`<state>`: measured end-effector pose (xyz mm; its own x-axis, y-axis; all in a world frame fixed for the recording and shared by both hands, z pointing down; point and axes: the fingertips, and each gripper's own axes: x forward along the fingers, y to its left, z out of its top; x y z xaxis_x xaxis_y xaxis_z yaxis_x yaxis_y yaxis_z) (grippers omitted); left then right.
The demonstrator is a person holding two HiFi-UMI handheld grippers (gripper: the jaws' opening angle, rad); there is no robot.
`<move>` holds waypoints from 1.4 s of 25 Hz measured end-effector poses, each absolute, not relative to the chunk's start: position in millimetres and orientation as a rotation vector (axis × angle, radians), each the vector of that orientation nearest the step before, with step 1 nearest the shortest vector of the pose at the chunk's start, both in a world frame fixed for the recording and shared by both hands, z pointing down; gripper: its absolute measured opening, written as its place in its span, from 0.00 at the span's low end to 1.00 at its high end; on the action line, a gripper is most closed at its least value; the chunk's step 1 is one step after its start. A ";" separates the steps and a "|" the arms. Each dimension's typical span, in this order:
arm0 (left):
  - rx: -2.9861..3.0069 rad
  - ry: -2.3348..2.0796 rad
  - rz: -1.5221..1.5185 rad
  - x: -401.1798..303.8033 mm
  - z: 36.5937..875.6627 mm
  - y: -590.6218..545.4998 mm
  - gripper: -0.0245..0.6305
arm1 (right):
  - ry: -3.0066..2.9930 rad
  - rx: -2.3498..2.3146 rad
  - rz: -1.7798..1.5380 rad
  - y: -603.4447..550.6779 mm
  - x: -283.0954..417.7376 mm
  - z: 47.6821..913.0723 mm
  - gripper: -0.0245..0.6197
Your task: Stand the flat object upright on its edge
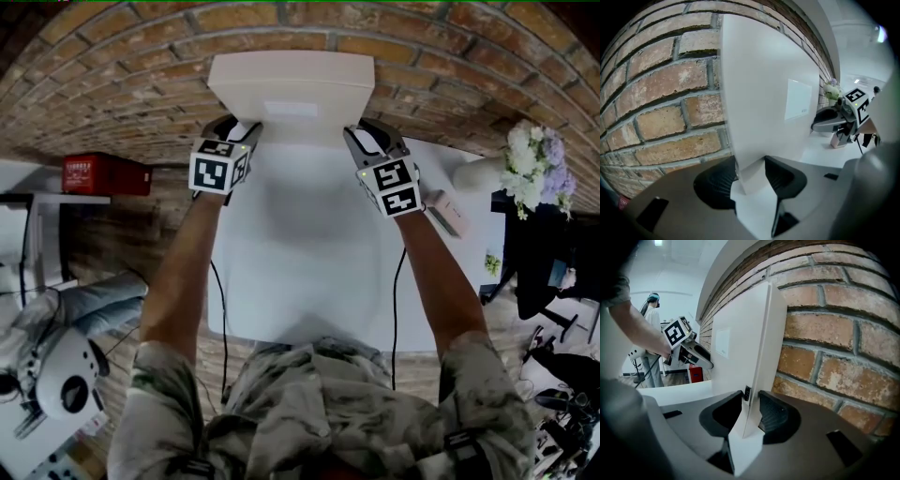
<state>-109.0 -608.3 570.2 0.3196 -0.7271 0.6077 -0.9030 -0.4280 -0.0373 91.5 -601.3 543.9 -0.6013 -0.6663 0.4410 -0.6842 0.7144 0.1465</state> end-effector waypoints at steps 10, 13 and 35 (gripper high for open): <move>2.256 -1.499 0.786 -113.9 568.0 -600.3 0.36 | -2.455 1.079 0.112 -600.3 94.9 544.1 0.32; 2.249 -1.521 0.763 -117.7 563.2 -593.5 0.36 | -2.439 1.100 0.112 -594.8 99.8 545.1 0.31; 2.392 -1.360 0.524 -91.0 508.4 -438.6 0.35 | -2.471 1.144 0.096 -440.5 63.1 492.5 0.16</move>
